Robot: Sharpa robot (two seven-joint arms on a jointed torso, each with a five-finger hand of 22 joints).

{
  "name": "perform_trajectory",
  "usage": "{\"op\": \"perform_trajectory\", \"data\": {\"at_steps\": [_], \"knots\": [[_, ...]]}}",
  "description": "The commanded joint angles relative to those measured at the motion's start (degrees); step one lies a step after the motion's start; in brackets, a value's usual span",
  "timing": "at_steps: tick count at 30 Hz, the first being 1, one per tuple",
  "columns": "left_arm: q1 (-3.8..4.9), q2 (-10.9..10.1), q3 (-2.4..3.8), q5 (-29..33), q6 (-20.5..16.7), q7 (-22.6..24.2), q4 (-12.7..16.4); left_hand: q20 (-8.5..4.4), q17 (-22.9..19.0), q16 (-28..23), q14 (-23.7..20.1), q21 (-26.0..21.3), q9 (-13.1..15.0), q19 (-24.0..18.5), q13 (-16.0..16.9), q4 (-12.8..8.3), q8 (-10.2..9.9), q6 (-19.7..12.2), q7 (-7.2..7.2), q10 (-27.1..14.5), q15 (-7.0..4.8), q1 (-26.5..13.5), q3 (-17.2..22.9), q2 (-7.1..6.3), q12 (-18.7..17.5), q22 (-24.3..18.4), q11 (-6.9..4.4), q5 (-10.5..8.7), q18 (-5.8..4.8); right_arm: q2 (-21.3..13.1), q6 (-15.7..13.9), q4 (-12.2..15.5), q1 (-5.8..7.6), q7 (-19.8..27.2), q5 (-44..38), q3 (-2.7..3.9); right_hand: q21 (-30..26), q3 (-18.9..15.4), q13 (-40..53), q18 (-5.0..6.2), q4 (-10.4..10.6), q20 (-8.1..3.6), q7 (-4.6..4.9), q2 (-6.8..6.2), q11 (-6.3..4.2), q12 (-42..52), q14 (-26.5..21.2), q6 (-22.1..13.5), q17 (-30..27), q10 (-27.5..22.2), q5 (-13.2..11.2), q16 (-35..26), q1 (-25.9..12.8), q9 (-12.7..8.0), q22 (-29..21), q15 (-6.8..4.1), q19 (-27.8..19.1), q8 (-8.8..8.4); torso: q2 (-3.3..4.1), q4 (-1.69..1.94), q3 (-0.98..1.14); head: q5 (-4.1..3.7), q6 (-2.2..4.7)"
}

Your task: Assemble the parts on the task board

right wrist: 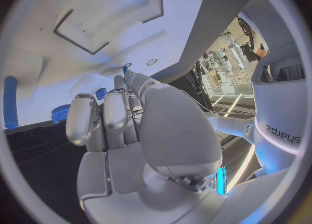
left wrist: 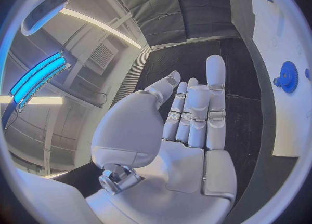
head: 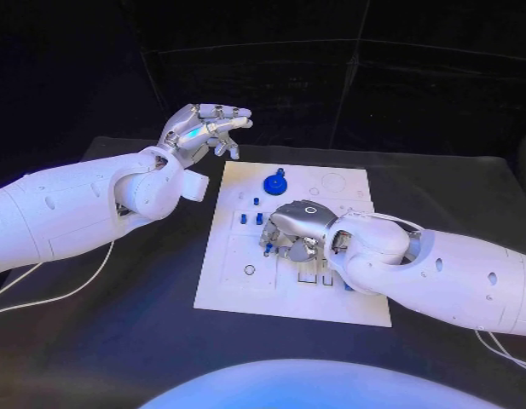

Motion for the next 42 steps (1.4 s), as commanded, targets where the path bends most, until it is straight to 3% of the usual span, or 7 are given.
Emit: {"op": "perform_trajectory", "data": {"at_steps": [1, 22, 42], "knots": [[0.09, 0.06, 0.04, 0.22, 0.88, 0.05, 0.01, 0.06, -0.06, -0.28, -0.30, -0.27, -0.07, -0.27, -0.04, -0.28, 0.24, -0.53, 0.06, -0.38, -0.07, 0.48, 0.11, 0.04, 0.21, -0.08, 0.12, 0.08, 0.78, 0.09, 0.96, 0.07, 0.01, 0.45, -0.78, 0.01, 0.33, 0.26, -0.02, -1.16, 0.01, 0.04, 0.27, 0.02, 0.29, -0.30, 1.98, 0.24, 0.00, -0.17, -0.09, 0.13, -0.53, 0.06, 0.05, 0.02, 0.41, -0.08, -0.04, 0.02, -0.01, 0.06, -0.15], [0.09, 0.06, 0.04, 0.22, 1.26, -0.30, -0.40, 0.07, -0.11, -0.30, -0.32, -0.31, -0.07, -0.27, -0.04, -0.30, 0.27, -0.57, 0.08, -0.42, -0.05, 0.51, 0.11, 0.09, 0.25, -0.11, 0.14, 0.08, 0.78, 0.05, 1.17, 0.67, -0.12, 0.46, -0.88, 0.00, 0.32, 0.34, -0.02, -1.15, -0.03, 0.05, 0.27, 0.06, 0.30, -0.31, 1.97, 0.23, -0.04, -0.19, 0.00, 0.14, -0.65, 0.07, 0.03, 0.03, 0.38, -0.08, -0.05, 0.01, -0.03, 0.32, -0.50], [0.09, 0.10, 0.03, 0.22, 1.62, -0.64, -0.40, 0.07, -0.11, -0.30, -0.32, -0.31, -0.07, -0.27, -0.04, -0.30, 0.27, -0.57, 0.08, -0.42, -0.05, 0.51, 0.11, 0.09, 0.25, -0.11, 0.14, 0.08, 0.78, 0.90, 3.91, -0.10, -0.13, -1.40, -3.46, -0.01, -0.04, 0.45, -0.08, -1.00, -0.18, 0.14, 0.32, -0.23, 0.41, -0.56, 1.78, -0.15, -0.73, -0.64, -0.06, -0.16, -1.91, 0.02, -0.55, 0.12, -0.12, -0.19, -0.01, 0.01, -0.02, 0.30, -0.91]]}}
